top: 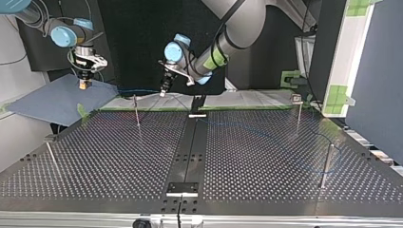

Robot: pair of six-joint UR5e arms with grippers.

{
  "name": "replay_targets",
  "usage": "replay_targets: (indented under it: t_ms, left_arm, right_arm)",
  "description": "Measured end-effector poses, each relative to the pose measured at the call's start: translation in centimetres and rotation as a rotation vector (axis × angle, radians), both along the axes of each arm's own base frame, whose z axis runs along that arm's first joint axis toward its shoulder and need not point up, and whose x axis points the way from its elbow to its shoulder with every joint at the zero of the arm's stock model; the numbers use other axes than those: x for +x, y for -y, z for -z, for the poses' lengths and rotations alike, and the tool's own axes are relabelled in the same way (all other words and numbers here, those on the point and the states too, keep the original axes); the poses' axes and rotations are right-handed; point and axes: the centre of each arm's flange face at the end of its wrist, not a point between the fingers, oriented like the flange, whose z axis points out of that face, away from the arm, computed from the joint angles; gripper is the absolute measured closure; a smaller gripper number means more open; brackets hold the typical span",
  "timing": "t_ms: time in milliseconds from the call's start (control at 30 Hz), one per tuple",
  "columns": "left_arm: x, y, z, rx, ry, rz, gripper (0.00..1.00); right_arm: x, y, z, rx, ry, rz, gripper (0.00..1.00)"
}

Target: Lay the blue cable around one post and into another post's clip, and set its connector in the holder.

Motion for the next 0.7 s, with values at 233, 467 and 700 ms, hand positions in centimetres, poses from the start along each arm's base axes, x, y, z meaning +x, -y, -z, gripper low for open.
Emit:
replay_targets:
  t_ms: [233,467,700]
  left_arm:
    - [0.4,0.0,-0.2,-0.007,0.002,0.002,1.0]
    - [0.6,0.2,1.2,0.011,-0.018,-0.003,1.0]
    - [1.2,0.8,1.8,0.015,-0.038,0.0,1.0]
  right_arm:
    - [0.0,0.1,0.0,0.002,-0.002,0.0,1.0]
    - [0.0,0.2,-0.1,0.0,-0.001,0.0,1.0]
    - [0.0,0.2,-0.1,0.003,-0.001,-0.002,1.0]
